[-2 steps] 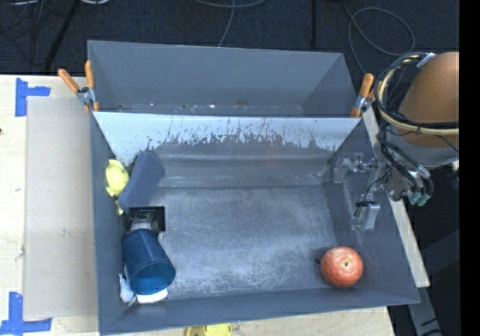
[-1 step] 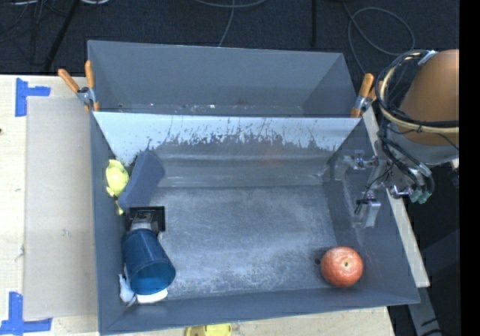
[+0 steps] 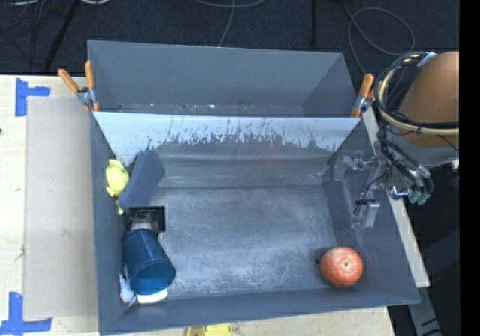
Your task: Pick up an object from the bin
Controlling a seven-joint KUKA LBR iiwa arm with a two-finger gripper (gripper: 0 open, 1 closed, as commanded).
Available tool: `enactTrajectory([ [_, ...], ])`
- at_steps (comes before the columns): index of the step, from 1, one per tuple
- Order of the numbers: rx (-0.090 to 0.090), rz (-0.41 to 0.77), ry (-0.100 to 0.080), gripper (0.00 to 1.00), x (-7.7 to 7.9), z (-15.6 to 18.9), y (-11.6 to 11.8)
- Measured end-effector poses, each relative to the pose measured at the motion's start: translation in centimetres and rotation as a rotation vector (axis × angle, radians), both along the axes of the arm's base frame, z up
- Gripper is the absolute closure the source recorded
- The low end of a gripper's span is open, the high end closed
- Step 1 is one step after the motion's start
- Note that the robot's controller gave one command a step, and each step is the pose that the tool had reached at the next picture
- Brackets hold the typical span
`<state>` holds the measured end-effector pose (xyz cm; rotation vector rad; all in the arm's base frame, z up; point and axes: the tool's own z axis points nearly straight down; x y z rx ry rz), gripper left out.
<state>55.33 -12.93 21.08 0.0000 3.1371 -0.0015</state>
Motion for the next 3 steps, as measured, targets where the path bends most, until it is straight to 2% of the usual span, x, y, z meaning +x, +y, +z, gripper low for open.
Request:
enactTrajectory([
  [1, 0.002, -0.066, 0.015, 0.00, 1.1, -3.4, 3.2],
  [2, 0.002, -0.038, 0.006, 0.00, 1.4, 3.7, 3.4],
  [3, -0.001, 0.106, -0.006, 0.00, -1.2, 1.6, 3.7],
])
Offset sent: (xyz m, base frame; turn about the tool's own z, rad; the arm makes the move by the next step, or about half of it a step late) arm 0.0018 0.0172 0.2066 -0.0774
